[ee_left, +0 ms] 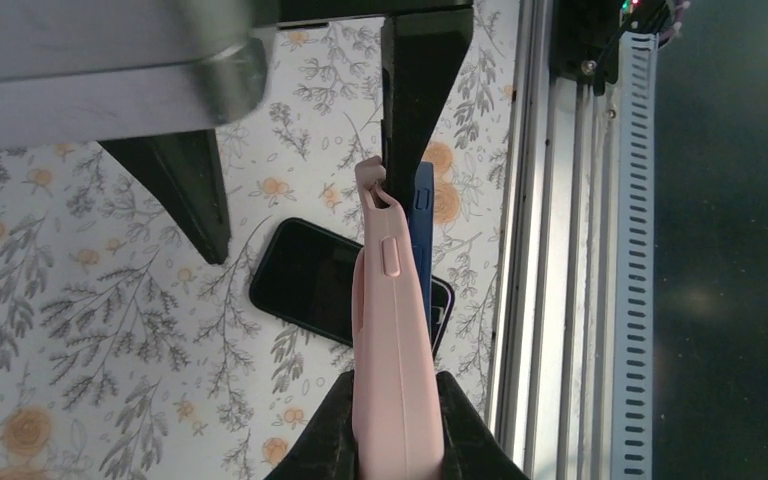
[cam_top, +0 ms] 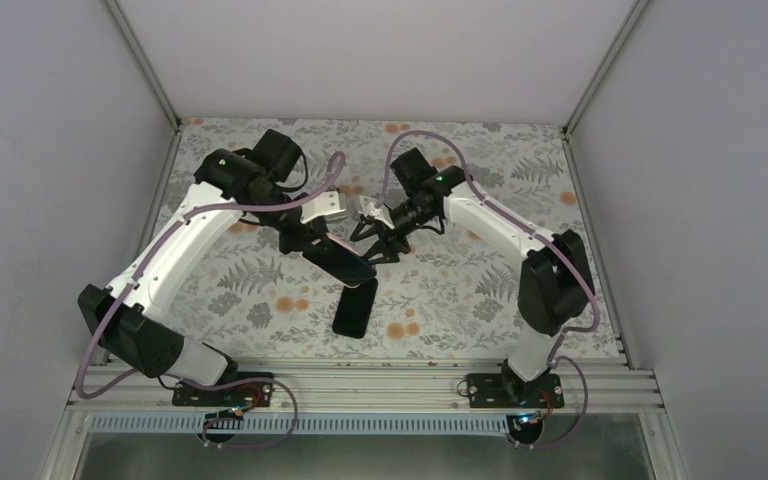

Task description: Take the phone out of the phone case

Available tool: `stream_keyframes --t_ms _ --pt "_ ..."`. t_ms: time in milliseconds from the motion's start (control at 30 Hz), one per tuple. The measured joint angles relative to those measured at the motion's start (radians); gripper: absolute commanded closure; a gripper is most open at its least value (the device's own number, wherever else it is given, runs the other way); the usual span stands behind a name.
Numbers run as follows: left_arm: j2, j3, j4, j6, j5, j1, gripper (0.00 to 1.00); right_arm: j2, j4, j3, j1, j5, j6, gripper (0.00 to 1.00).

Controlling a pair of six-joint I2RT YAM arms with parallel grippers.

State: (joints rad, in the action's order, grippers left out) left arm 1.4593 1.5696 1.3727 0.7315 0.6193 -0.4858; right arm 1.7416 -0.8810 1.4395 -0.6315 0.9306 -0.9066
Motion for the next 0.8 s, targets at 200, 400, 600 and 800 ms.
stream_keyframes --t_ms 200,400,600,800 --pt "-0.002 0.013 0.002 -0.007 -0.05 0.004 0.98 0.137 -0.172 0.126 -0.003 0.131 -0.169 0.62" --pt "0.026 0.041 0.023 -0.019 -0.072 0.01 0.98 0.161 -0.225 0.13 -0.013 0.167 -0.226 0.97" --pt "0.031 0.06 0.043 -0.021 -0.074 0.016 0.9 0.156 -0.225 0.13 -0.013 0.182 -0.246 0.97" --pt "0.036 0.078 -0.028 0.0 -0.108 0.039 0.51 0.146 -0.251 0.128 0.011 0.228 -0.204 0.97"
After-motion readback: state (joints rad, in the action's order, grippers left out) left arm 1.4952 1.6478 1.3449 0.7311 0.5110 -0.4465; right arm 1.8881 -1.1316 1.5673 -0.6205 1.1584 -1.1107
